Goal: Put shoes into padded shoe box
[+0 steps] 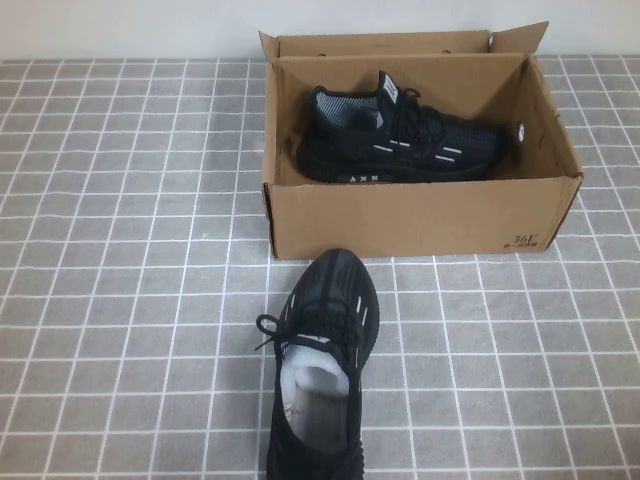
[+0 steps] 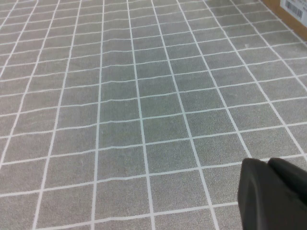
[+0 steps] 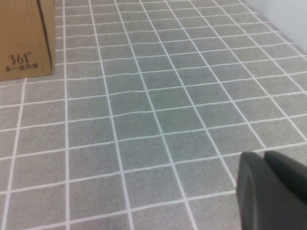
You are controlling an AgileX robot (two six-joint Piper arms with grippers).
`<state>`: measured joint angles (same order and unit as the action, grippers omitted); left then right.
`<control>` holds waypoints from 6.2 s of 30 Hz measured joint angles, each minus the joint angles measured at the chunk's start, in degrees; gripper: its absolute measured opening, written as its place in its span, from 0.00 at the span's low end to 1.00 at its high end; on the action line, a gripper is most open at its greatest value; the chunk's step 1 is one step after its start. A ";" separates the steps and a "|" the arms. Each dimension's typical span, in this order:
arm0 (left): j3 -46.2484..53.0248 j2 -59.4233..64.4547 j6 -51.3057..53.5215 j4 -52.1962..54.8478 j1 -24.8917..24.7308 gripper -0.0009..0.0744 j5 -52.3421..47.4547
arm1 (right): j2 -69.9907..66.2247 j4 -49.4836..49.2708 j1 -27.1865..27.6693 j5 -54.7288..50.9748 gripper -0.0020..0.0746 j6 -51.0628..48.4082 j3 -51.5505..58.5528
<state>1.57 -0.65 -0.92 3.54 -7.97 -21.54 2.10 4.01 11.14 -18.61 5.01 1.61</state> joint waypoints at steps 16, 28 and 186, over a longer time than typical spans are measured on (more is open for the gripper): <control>0.00 0.00 0.00 0.00 0.00 0.01 0.00 | 0.00 0.00 0.00 0.00 0.02 0.00 0.00; 0.00 0.00 0.00 0.00 0.00 0.01 0.00 | 0.00 0.00 0.00 0.00 0.02 0.00 0.00; -62.34 89.22 44.47 -12.09 -34.17 0.23 -17.37 | 0.00 0.10 0.00 0.00 0.02 0.00 0.00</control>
<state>-60.77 88.57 43.54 -8.55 -42.14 -38.92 2.10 4.11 11.14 -18.61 5.01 1.61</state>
